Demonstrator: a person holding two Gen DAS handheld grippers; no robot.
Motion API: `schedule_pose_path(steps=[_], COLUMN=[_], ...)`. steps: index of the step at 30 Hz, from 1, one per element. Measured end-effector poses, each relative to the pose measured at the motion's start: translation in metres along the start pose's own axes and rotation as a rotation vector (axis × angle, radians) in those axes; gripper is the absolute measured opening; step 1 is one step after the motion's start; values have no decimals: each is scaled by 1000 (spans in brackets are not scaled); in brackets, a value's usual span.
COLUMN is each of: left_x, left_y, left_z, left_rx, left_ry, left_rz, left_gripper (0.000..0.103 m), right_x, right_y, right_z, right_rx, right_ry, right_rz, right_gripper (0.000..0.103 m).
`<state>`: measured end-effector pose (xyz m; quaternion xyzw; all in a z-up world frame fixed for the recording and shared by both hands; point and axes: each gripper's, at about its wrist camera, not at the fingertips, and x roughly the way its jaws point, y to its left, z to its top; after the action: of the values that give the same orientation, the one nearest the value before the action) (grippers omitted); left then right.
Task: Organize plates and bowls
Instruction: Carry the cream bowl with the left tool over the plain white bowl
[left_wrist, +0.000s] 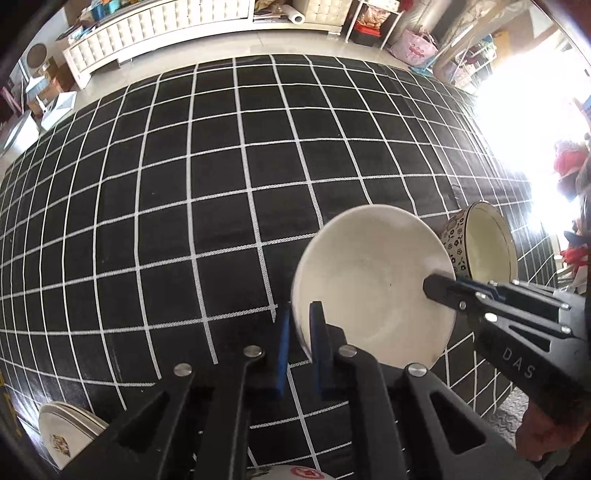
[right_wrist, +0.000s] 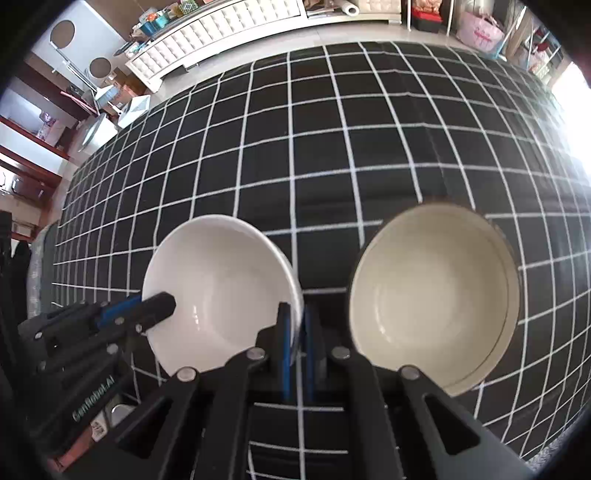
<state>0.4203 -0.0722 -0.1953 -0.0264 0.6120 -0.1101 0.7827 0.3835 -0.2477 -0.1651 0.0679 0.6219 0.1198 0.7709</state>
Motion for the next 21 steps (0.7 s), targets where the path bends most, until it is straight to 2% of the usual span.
schedule_pose_path(steps=[9,21], left_x=[-31,-97], left_y=[0,19], left_z=[-15,-72], left_rx=[-5,-37], left_ry=[-29,-92], left_rz=[-3,-9], left_gripper=[8,8], right_x=[-30,-73], right_y=[17,66], right_z=[-17,-48], right_rx=[-4,-57], right_ry=[-36,-90], right_rz=[11,14], right_gripper=[10,10])
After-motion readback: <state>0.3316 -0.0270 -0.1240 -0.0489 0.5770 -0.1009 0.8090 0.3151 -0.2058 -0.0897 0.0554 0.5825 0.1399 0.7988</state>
